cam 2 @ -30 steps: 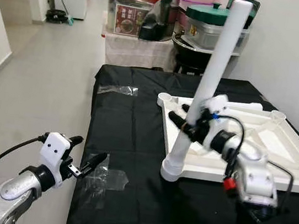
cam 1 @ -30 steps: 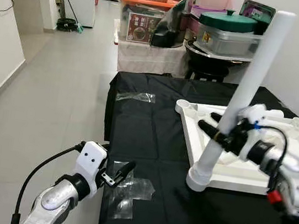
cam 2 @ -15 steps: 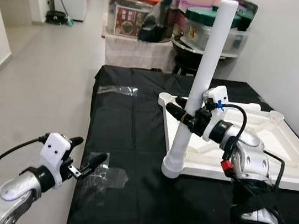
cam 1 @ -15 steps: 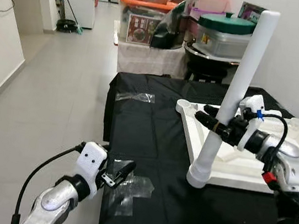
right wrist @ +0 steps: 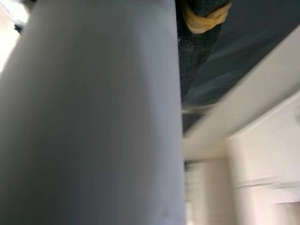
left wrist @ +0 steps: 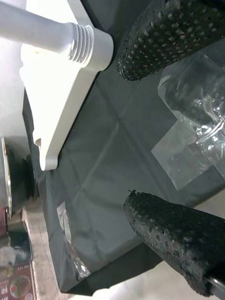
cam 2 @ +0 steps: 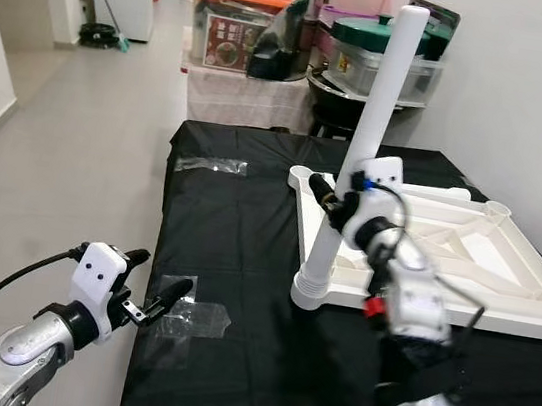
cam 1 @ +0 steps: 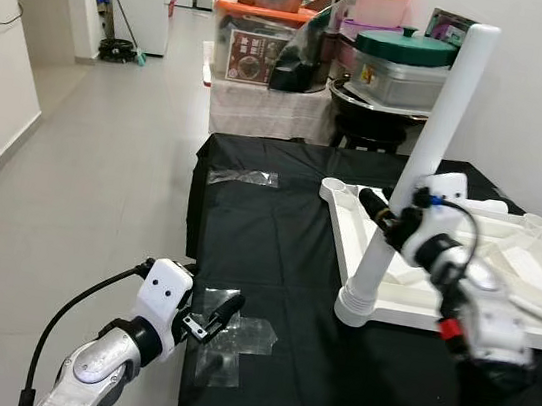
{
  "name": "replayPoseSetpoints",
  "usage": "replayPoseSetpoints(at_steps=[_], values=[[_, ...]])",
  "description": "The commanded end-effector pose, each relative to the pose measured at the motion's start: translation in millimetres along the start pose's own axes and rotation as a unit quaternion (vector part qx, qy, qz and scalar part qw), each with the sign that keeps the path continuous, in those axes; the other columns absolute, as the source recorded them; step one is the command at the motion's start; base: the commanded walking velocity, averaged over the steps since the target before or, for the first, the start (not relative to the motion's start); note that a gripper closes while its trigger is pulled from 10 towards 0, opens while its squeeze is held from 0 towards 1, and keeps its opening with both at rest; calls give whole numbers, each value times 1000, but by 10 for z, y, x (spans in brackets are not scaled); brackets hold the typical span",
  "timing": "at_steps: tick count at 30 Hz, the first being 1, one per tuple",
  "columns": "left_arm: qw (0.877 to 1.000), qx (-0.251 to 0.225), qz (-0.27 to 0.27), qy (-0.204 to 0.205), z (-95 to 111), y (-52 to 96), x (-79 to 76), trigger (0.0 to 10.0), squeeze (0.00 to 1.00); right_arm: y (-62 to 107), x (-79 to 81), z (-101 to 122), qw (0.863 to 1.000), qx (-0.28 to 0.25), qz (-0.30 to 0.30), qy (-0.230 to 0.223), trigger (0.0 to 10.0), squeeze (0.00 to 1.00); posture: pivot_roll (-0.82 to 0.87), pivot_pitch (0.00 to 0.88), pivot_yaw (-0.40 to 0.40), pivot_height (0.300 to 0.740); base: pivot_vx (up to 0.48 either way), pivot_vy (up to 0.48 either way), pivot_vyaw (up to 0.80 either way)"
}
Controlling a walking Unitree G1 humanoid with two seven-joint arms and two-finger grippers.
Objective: Building children table
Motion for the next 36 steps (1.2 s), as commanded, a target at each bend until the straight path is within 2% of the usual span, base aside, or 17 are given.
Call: replayPoseSetpoints(at_steps=[1,2,4,6,8,9,11,12,13,16,17,19,21,24,33,35,36], values=[[1000,10,0,1,-40,12,-18,10000,0,140,-24,-378,996,68,-53,1,0,0,69,0,-62,740,0,0,0],[1000,10,0,1,-40,12,-18,10000,0,140,-24,-378,996,68,-53,1,0,0,69,0,-62,740,0,0,0],[1000,10,-3,3,-39,8,-50,10000,0,375,398,-617,992,104,-55,-34,0,0,72,0,-57,740,0,0,0],[1000,10,-3,3,-36,7,-47,10000,0,429,505,-645,991,111,-59,-48,0,0,70,0,-58,740,0,0,0],[1000,11,0,1,-36,6,-27,10000,0,418,514,-627,990,112,-64,-53,0,0,64,0,-54,740,0,0,0],[1000,11,4,2,-38,1,1,10000,0,365,418,-558,989,112,-84,-56,0,0,59,0,-52,740,0,0,0],[1000,11,5,3,-38,-1,6,10000,0,356,391,-539,988,112,-91,-57,0,0,59,0,-52,740,0,0,0],[1000,11,4,3,-36,-9,2,10000,0,354,371,-491,988,108,-95,-56,10000,0,54,0,-53,740,0,0,0],[1000,10,4,4,-34,-17,-4,10000,0,347,354,-447,989,102,-96,-55,10000,1000,54,0,-53,740,0,0,0],[1000,9,3,6,-32,-24,-16,10000,0,333,331,-378,991,97,-87,-43,10000,1000,53,0,-52,740,0,0,0],[1000,9,2,7,-34,-20,-22,10000,0,305,327,-320,993,88,-69,-33,10000,35,53,0,-52,740,0,0,0],[1000,10,2,7,-38,-16,-27,10000,0,287,332,-246,996,72,-47,-13,10000,0,53,0,-49,740,0,0,0],[1000,11,-1,8,-45,-8,-33,10000,0,228,359,-136,998,46,32,12,10000,0,54,0,-51,740,0,0,0],[1000,11,-2,7,-38,-12,-18,10000,0,170,213,56,991,5,119,61,10000,0,55,0,-53,740,0,0,0],[1000,11,-2,7,-38,-12,-18,10000,0,170,213,56,991,5,119,61,10000,0,55,0,-53,740,0,0,0],[1000,9,-2,4,-29,-18,-11,10000,0,166,43,166,968,-4,235,84,10000,0,68,0,-60,740,0,0,0],[1000,9,-2,4,-29,-18,-11,10000,0,166,43,166,968,-4,235,84,10000,0,68,0,-60,740,0,0,0]])
Point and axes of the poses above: a point about 5 cm out from each wrist's last joint towards the gripper, its own y axis pointing back from the gripper into the wrist, its own z axis along the axis of the wrist's last joint, x = y × z, the point moved 6 cm from there along -y, pointing out of the wrist towards the gripper, and after that the axes turned 5 degrees about y, right-handed, at the moved point
